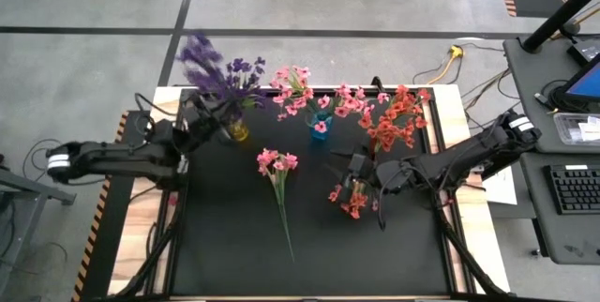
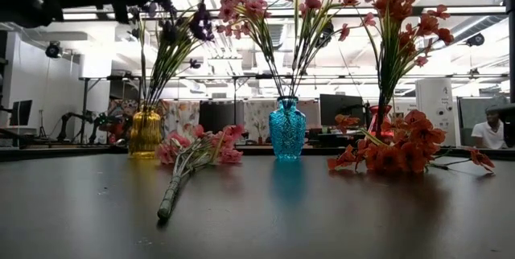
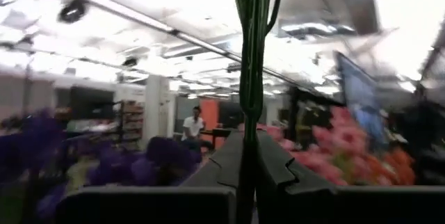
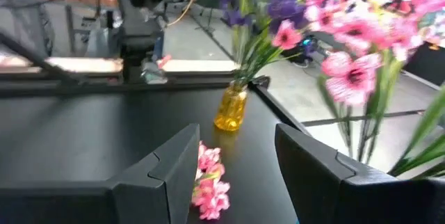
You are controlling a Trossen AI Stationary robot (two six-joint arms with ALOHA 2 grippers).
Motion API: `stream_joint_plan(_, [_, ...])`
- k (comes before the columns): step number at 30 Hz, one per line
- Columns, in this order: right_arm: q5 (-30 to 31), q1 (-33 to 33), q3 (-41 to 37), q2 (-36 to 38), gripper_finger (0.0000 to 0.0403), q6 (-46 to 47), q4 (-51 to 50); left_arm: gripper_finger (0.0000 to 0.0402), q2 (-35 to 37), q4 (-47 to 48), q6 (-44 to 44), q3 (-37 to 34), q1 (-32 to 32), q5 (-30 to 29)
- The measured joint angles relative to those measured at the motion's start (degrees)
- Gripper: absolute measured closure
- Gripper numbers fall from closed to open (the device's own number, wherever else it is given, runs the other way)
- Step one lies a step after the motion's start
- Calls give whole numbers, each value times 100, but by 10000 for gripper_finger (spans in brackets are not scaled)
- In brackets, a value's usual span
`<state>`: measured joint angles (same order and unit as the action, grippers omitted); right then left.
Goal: Sort flowers into vase by color
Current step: Put the purple flower into the yellow vase
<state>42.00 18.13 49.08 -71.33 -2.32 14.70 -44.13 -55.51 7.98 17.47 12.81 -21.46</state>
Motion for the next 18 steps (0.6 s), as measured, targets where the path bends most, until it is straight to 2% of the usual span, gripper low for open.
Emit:
stream_joint_plan(4, [4, -147, 2, -65, 220, -201, 142, 401, 70, 8, -380, -60, 366, 5])
stream_joint_plan(13, [2, -319, 2, -85, 220, -359, 65, 401, 351, 40, -698, 61, 363, 20])
stream_joint_plan(18, [0, -391, 2, -85, 220, -616, 136, 401, 593, 596, -649, 295, 249, 139])
